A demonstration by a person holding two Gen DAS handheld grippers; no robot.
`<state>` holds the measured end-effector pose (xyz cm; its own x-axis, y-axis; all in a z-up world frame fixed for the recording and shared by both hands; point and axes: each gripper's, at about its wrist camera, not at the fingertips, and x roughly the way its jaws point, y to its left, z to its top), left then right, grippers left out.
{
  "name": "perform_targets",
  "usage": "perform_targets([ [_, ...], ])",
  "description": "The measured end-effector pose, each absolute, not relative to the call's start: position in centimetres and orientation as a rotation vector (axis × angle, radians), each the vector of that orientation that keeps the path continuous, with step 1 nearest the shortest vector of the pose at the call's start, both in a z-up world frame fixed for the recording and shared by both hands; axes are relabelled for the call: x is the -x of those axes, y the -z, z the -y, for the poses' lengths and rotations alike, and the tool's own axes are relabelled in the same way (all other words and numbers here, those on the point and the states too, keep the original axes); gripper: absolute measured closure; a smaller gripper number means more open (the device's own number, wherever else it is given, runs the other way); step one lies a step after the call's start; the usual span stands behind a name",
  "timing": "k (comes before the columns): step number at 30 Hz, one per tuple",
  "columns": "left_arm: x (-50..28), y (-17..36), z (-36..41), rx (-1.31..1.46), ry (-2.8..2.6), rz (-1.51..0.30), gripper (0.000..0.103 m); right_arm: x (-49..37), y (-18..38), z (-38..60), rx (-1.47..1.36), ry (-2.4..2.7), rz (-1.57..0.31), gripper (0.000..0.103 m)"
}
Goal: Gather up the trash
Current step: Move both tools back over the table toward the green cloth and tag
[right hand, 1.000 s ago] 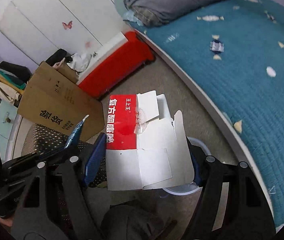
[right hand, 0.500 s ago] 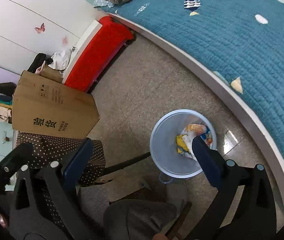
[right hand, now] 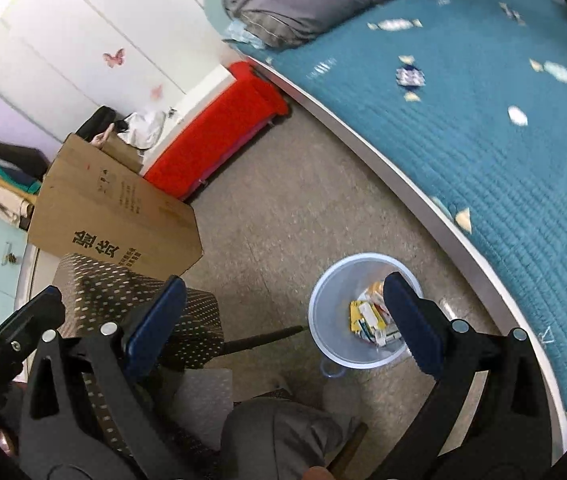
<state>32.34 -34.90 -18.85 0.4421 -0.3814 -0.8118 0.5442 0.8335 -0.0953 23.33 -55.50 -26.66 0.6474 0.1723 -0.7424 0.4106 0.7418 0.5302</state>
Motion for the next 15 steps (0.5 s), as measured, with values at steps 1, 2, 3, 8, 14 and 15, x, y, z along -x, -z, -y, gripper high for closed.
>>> perform_targets([
  [1,-32.2,18.5,34.4,-0.183,0.576,-0.947,0.009,-23.2,25.8,54.9,-0.731,0.145,-0.867,0.006],
  [2,-32.1,18.1,33.8,-0.174,0.573,-0.941,0.009,-23.2,25.2,54.5,-0.722,0.14,-0.861,0.006],
  [3,-31.9,17.6,33.0,-0.165,0.568,-0.934,0.009,-23.1,24.1,53.8,-0.703,0.133,-0.849,0.006],
  [8,-31.1,15.4,29.6,-0.128,0.546,-0.891,0.009,-22.7,20.4,50.6,-0.615,0.127,-0.81,0.006],
  [14,-29.8,12.9,25.1,-0.074,0.515,-0.835,0.009,-22.2,15.6,45.3,-0.464,0.113,-0.761,0.006],
  [15,-29.5,12.4,24.1,-0.064,0.509,-0.823,0.009,-22.1,15.1,44.6,-0.446,0.106,-0.753,0.006],
])
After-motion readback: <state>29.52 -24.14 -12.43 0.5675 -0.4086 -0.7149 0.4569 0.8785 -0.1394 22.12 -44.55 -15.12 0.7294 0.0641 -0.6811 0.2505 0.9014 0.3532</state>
